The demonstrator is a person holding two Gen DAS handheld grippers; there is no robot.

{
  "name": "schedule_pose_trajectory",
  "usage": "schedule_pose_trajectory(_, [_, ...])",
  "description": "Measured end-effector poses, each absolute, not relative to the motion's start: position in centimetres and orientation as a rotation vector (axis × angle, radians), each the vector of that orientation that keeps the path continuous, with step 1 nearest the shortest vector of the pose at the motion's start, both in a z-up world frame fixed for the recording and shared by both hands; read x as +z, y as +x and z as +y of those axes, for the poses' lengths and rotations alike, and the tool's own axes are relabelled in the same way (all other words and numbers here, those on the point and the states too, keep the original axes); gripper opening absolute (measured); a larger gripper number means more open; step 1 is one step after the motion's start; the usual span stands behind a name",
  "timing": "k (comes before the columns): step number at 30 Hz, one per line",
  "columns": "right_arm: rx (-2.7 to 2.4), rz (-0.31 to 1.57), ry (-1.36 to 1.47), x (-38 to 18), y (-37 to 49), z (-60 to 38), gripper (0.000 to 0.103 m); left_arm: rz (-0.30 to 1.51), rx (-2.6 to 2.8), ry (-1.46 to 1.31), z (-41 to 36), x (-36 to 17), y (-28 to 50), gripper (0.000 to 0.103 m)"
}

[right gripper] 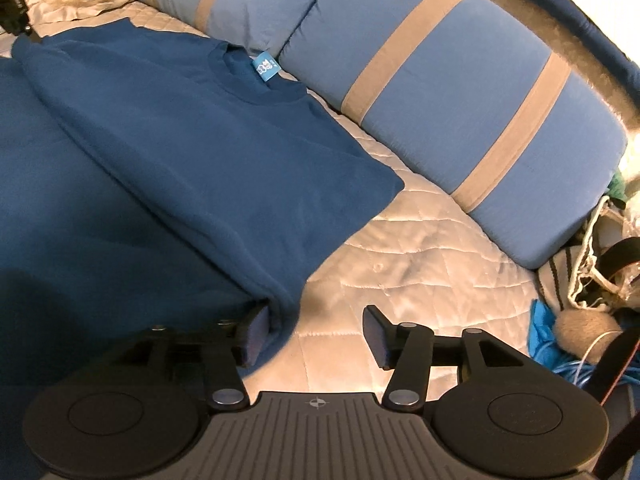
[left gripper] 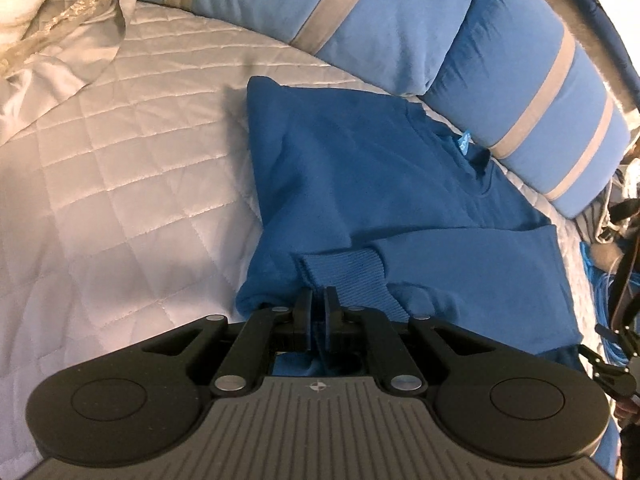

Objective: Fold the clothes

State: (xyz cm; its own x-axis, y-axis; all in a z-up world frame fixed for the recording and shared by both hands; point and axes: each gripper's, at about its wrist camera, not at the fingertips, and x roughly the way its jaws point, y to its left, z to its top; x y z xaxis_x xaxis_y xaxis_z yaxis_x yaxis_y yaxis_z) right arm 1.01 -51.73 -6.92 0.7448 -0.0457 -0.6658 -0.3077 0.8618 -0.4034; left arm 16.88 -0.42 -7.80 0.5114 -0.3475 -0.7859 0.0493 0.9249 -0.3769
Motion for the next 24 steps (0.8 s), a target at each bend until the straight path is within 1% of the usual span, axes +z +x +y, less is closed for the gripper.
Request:
schedule_pose_trajectory(4, [0.152,0.697,-0.423,-5.7,1.0,-52.7,0.060,1.006,-0.256,-0.339,-0.3,-8.0,16.9,0.010])
schedule_pose_trajectory(5, [0.144,0.686,-0.382,-5.4,1.4,-52.8,0.062,1.005,-0.257,-0.343,-0.3,-8.0,16.8,0.012])
schedule_pose_trajectory(7, [0.129,0.666,-0.306,-5.0,2.3,-53.2,0.069,0.997,-0.261,-0.351,-0.2,-8.0,16.6,0.016])
schedule_pose_trajectory(8, [0.115,0.668,-0.287,-5.2,2.9,-53.1,0.070,0.992,-0.261,-0.354,-0.1,-7.9,16.4,0.022])
schedule_pose_trajectory(9, [0.102,0.673,-0.271,-5.4,3.4,-53.1,0.071,0.986,-0.263,-0.360,-0.1,-7.8,16.2,0.025])
schedule_pose_trajectory(10, [0.086,0.692,-0.267,-6.0,4.0,-52.9,0.071,0.974,-0.265,-0.367,0.1,-7.6,15.9,0.030])
schedule_pose_trajectory(12, [0.034,0.762,-0.271,-7.7,5.3,-52.6,0.072,0.948,-0.256,-0.369,0.5,-7.2,15.4,0.044])
schedule_pose_trajectory(14, [0.007,0.790,-0.239,-8.5,5.9,-52.7,0.076,0.914,-0.235,-0.357,0.9,-6.6,14.6,0.050])
schedule_pose_trajectory(15, [-0.007,0.801,-0.224,-8.7,6.1,-52.8,0.080,0.895,-0.224,-0.349,1.2,-6.2,14.3,0.054])
schedule_pose_trajectory(18, [-0.053,0.778,-0.199,-8.0,5.8,-52.9,0.082,0.834,-0.209,-0.317,1.9,-5.0,13.0,0.061])
schedule_pose_trajectory(20, [-0.076,0.748,-0.203,-7.2,5.0,-52.9,0.088,0.788,-0.191,-0.278,2.3,-4.1,11.9,0.063])
schedule_pose_trajectory(22, [-0.096,0.703,-0.178,-5.9,3.8,-53.5,0.100,0.749,-0.172,-0.237,2.5,-3.3,10.6,0.066])
schedule_pose_trajectory(24, [-0.116,0.659,-0.151,-4.6,2.5,-54.1,0.103,0.710,-0.154,-0.196,2.6,-2.6,9.4,0.069])
